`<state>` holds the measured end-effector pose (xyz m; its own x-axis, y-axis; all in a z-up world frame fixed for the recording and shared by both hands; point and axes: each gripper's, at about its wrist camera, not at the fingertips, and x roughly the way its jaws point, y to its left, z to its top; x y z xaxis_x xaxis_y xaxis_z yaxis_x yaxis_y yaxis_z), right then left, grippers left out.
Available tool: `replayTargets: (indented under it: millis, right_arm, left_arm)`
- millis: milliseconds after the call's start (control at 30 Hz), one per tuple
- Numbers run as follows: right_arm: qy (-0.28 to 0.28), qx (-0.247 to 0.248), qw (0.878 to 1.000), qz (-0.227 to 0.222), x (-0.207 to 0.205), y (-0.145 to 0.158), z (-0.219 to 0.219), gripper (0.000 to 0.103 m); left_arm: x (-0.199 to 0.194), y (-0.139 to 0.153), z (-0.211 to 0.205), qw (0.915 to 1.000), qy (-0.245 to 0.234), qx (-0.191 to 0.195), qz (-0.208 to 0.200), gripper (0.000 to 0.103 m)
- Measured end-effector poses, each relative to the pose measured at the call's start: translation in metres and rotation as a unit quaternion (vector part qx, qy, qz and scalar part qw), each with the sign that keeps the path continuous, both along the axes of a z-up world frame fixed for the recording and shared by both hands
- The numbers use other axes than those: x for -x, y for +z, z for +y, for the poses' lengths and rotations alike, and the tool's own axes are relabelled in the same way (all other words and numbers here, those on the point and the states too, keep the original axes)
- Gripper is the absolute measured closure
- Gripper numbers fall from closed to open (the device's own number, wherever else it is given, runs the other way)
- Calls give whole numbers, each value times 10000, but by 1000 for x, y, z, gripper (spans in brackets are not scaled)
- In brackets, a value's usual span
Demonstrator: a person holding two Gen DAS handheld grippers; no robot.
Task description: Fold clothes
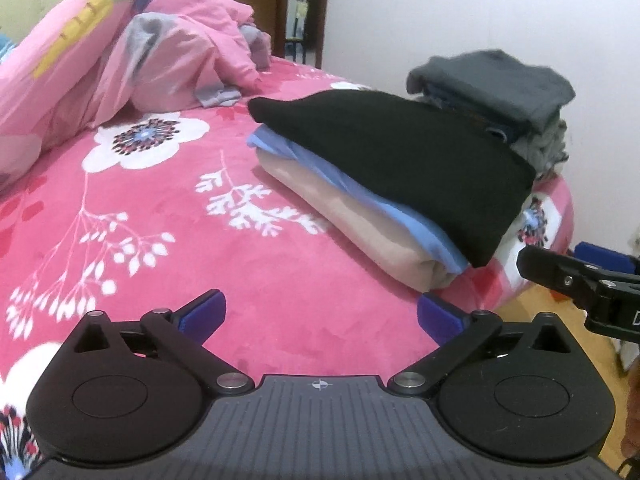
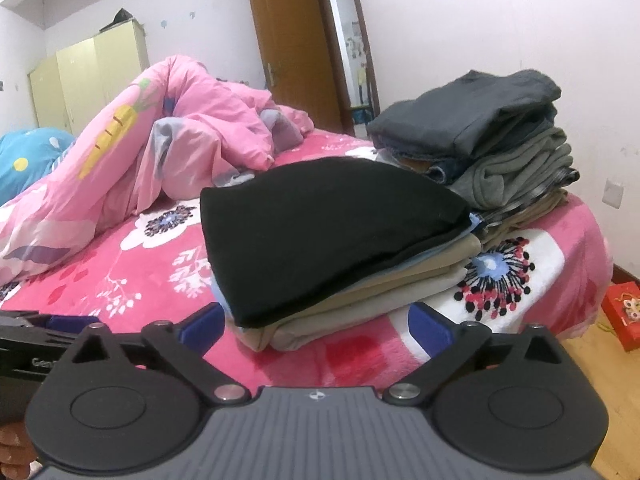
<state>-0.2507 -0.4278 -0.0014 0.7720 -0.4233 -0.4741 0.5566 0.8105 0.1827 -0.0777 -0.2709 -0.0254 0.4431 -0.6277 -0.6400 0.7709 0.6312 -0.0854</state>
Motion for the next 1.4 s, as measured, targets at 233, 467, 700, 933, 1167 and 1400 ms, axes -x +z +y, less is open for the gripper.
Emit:
replayTargets:
  millis: [233, 467, 700, 933, 1167, 1400]
  right_arm:
    - [19, -208, 9997, -140, 5, 5, 9, 0]
    - [7, -199, 9994, -299, 12, 21, 18, 0]
    - [-201, -49, 9998, 27, 10, 31, 30, 0]
    - [-608, -7, 9977, 301, 12, 30, 40, 0]
    - [-1033, -249, 9941, 210, 24, 36, 34, 0]
    - [-1040, -356, 9936, 254, 24, 38, 33, 0]
  left_arm:
    - [-3, 6, 27, 9994, 160, 251, 183, 0]
    - [-2, 20, 43, 9985, 351, 413, -32, 0]
    - [3, 24, 48, 9983, 450, 360, 61, 0]
    - [13, 25, 44, 9984, 555, 30, -135, 0]
    - [11, 25, 43, 9978, 622, 4, 244, 0]
    - [17, 29, 41, 9977, 664, -60, -108, 0]
